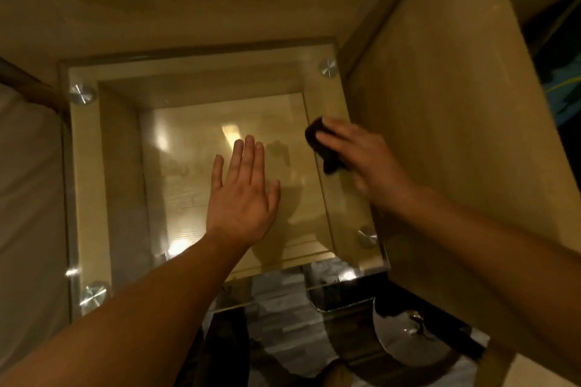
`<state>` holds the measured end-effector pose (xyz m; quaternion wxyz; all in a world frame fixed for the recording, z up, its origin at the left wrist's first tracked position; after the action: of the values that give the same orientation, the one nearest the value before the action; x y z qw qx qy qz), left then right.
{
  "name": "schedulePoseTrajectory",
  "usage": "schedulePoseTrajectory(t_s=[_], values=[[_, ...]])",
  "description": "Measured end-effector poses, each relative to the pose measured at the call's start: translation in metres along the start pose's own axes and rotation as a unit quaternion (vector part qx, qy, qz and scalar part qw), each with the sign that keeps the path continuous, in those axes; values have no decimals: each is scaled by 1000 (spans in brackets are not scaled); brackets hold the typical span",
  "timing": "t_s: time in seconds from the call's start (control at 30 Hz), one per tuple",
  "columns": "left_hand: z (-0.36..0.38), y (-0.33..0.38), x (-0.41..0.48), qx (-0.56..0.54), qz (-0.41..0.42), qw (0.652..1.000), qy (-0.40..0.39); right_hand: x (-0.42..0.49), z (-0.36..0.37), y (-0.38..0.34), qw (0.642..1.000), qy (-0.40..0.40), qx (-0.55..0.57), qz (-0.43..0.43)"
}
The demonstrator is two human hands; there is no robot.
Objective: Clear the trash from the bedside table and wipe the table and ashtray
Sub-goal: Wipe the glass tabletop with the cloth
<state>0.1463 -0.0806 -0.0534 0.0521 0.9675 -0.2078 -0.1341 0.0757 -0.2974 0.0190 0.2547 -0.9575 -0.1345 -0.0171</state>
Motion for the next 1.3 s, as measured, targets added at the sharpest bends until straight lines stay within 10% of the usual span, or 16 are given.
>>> schedulePoseTrajectory(t_s=[0.5, 1.3], values=[[2, 0, 4, 19, 3, 1000, -11, 157, -3, 125, 972, -187, -128, -60], [1, 0, 2, 28, -14, 999, 12, 31, 29, 45, 990, -107, -70, -59]])
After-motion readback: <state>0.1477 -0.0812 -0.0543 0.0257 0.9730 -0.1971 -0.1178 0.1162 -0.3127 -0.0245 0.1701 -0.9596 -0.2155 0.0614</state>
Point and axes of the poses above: each hand's wrist, its own x-axis towards the middle knuckle, its own z-axis out of the palm, y = z × x, the point moved 5 cm from there along x, towards the middle knuckle, and after that the axes turned 15 degrees about -z, right-handed, at the moved point
